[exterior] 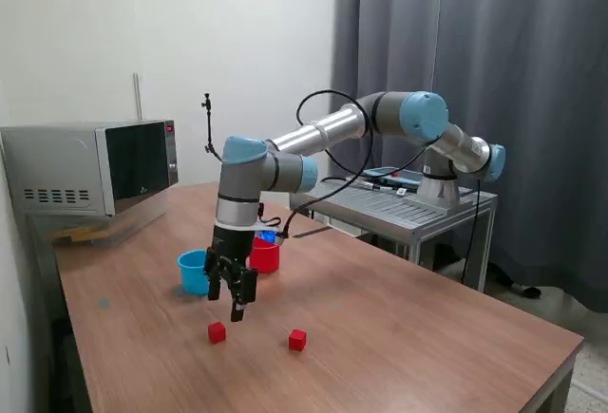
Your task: Place red objects in the red bin, and blue objects in the blue bin.
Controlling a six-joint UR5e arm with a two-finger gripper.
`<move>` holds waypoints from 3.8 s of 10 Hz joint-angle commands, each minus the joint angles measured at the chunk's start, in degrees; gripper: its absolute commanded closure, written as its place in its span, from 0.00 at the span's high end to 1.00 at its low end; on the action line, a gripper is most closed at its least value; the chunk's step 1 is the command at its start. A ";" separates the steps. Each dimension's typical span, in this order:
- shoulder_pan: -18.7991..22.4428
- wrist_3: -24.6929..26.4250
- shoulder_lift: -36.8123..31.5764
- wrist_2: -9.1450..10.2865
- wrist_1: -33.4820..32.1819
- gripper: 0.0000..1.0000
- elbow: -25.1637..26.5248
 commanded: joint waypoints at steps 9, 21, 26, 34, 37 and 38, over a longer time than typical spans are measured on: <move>0.01 0.42 2.53 -0.07 -0.16 1.00 0.05; -0.60 0.33 3.50 -0.07 -2.98 1.00 -1.09; -0.60 0.16 3.94 -0.07 -3.15 1.00 -1.96; -0.60 0.16 4.82 -0.16 -3.50 1.00 -2.93; -0.60 0.07 4.82 -0.16 -3.50 0.00 -3.02; -0.51 0.07 4.82 -0.16 -3.50 0.00 -2.93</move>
